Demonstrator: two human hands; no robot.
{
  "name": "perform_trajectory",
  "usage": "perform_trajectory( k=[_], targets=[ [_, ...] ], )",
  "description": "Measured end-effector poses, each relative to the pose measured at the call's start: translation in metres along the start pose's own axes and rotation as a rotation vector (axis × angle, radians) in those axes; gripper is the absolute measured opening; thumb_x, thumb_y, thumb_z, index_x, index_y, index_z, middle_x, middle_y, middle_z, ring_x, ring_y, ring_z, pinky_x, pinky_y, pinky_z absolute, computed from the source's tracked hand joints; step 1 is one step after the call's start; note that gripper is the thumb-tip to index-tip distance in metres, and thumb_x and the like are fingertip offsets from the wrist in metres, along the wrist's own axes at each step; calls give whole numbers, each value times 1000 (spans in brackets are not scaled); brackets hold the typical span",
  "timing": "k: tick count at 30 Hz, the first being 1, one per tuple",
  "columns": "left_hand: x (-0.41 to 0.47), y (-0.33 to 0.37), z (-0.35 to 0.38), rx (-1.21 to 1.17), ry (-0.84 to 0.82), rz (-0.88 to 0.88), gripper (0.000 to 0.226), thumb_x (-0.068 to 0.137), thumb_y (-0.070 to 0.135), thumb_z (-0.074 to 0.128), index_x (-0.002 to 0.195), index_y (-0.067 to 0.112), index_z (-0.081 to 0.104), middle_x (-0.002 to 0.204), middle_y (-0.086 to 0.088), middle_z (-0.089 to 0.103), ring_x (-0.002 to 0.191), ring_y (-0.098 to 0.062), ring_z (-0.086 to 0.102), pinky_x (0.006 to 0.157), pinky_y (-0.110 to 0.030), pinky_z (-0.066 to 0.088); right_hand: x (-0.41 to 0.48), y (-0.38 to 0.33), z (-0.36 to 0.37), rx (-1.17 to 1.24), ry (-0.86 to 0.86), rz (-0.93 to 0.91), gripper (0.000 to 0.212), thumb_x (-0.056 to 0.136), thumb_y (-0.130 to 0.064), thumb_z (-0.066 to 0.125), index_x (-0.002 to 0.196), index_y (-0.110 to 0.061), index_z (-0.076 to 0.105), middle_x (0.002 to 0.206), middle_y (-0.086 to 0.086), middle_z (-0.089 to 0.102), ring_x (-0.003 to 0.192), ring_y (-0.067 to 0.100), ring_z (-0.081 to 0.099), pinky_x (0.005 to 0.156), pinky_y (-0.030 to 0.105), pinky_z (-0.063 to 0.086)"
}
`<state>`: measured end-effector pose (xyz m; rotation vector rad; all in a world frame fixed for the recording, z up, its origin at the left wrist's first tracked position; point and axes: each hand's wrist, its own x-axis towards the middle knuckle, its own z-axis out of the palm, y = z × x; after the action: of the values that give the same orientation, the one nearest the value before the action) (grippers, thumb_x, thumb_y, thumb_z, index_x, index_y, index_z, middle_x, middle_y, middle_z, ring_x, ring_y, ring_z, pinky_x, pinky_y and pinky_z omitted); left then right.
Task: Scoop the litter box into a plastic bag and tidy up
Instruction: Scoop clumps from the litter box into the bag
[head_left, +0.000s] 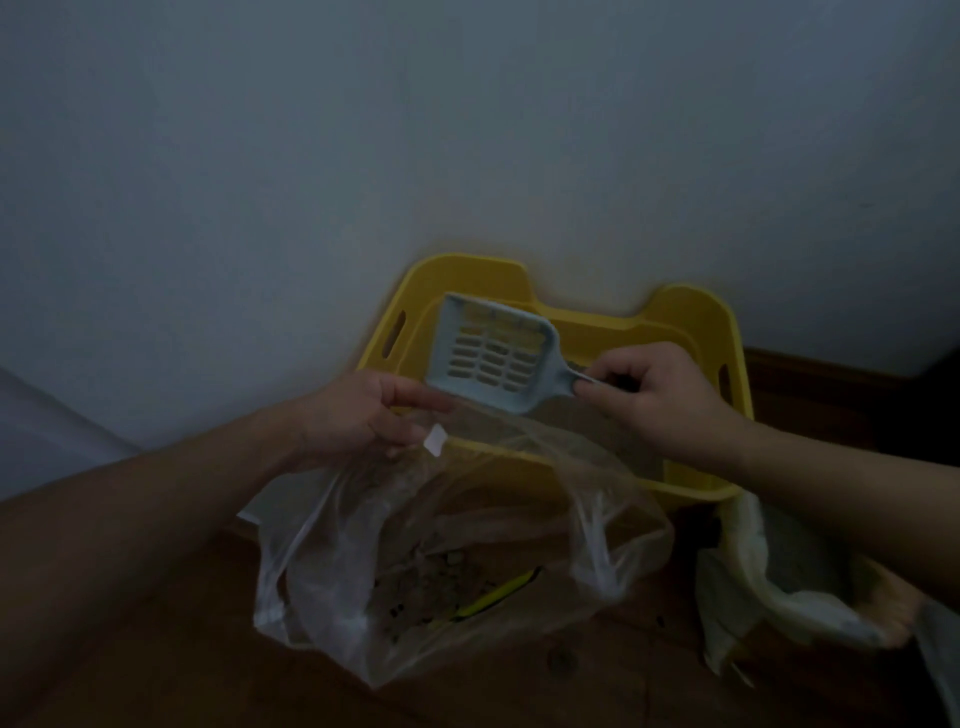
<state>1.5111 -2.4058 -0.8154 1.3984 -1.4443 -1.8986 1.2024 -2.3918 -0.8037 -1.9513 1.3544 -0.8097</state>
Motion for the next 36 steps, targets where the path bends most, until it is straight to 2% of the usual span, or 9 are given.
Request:
perform_trajectory(
  k=[5, 9, 13, 16, 19, 22, 25, 28, 36],
  targets=[
    [1, 2, -1, 1, 10, -5, 39, 67, -2, 68, 100, 17, 78, 102, -8, 74, 60, -16, 48, 48, -17, 44, 9, 4, -2, 11, 77, 57, 18, 89, -16, 69, 80, -31, 68, 55, -8, 62, 48, 0, 52, 48, 17, 40],
    [0, 6, 3, 9, 23, 15, 40, 83, -20, 58, 109, 9, 68, 90, 0, 75, 51, -9, 49, 46, -16, 44, 15, 11, 0, -31, 105, 79, 3, 90, -26, 68, 87, -28, 69, 59, 0, 65, 53, 12, 58, 52, 30, 44],
    [0, 7, 4, -3, 48, 8, 41, 85, -22, 53, 108, 8, 69, 100, -4, 75, 56, -12, 50, 46, -17, 44, 21, 16, 1, -137, 104, 128, 21, 79, -39, 79, 93, -27, 68, 69, 2, 63, 59, 14, 57, 53, 29, 42],
    [1, 8, 5, 33, 43, 14, 41, 85, -19, 56, 109, 11, 69, 97, -1, 76, 62, -16, 48, 48, -17, 45, 26, 24, 0, -282, 103, 146, 21, 83, -40, 75, 95, -24, 70, 71, -4, 62, 63, 10, 57, 54, 27, 44],
    [1, 11, 8, 57, 50, 26, 40, 84, -19, 58, 111, 9, 69, 102, -4, 76, 63, -9, 62, 52, -15, 48, 32, 40, -2, -440, 31, 180, 28, 87, -44, 68, 99, -19, 75, 83, 0, 70, 74, 17, 62, 65, 34, 53],
    [4, 12, 11, 44, 39, 45, 40, 83, -21, 59, 109, 9, 70, 99, -1, 76, 70, -4, 69, 55, -14, 51, 42, 61, -2, -620, -96, 357, 25, 87, -39, 66, 96, -17, 76, 72, 1, 66, 63, 16, 59, 50, 27, 46],
    [11, 11, 8, 29, 42, 50, 42, 80, -19, 63, 100, 16, 75, 100, -4, 77, 79, -9, 71, 60, -18, 54, 52, 81, -6, -742, -110, 475, 25, 87, -35, 64, 85, -11, 71, 64, 1, 56, 57, 14, 54, 43, 23, 36],
    [18, 8, 8, 6, 27, 48, 41, 70, -13, 73, 94, 20, 80, 104, -7, 77, 87, -16, 71, 70, -24, 59, 63, 95, -14, -791, -124, 552, 30, 87, -39, 66, 70, -16, 55, 67, 0, 52, 56, 12, 49, 42, 21, 32],
    [33, 3, 9, -59, -25, 45, 41, 65, -7, 72, 95, 20, 80, 108, -14, 75, 92, -19, 71, 76, -25, 59, 87, 109, -13, -983, -255, 561, 27, 90, -33, 61, 70, -16, 52, 75, 2, 56, 67, 19, 57, 52, 27, 43]
  ],
)
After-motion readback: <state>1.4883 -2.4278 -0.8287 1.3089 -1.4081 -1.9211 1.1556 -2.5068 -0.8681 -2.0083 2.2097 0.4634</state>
